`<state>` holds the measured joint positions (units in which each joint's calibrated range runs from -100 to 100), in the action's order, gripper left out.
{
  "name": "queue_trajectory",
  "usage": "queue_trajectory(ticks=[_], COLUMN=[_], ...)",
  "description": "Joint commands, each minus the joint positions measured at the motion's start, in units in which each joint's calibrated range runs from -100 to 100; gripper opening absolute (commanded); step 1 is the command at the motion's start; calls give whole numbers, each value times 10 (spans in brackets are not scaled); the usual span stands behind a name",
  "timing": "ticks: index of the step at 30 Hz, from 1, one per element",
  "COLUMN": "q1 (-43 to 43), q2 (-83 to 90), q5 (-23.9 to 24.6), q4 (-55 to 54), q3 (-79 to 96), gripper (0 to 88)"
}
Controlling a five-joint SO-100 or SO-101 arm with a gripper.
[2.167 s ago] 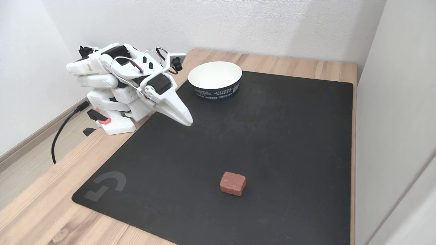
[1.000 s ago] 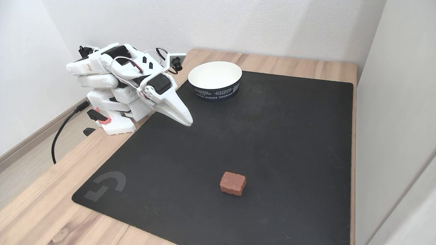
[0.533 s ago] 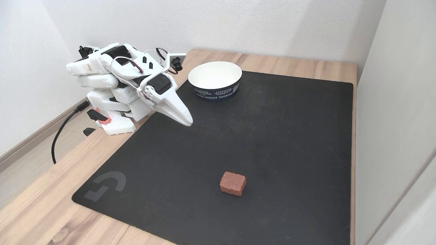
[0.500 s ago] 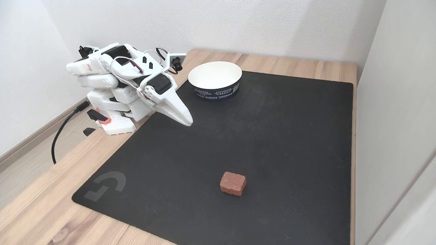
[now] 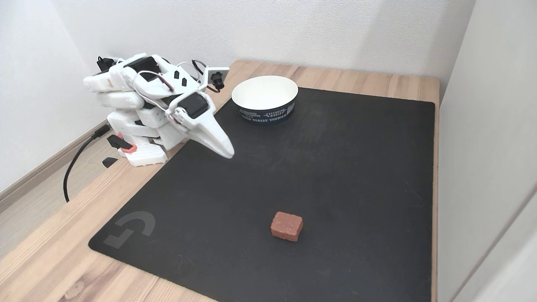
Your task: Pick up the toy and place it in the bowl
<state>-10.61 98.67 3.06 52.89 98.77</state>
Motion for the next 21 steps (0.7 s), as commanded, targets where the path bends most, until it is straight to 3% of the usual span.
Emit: queue_trajectory(ticks=[1,10,21], q1=[-7,-26,-109], q2=[6,-65,-418], q5=[-2,1,1], q4=[4,-3,-3], q3=[-15,-172,-452], gripper=[23,23,24])
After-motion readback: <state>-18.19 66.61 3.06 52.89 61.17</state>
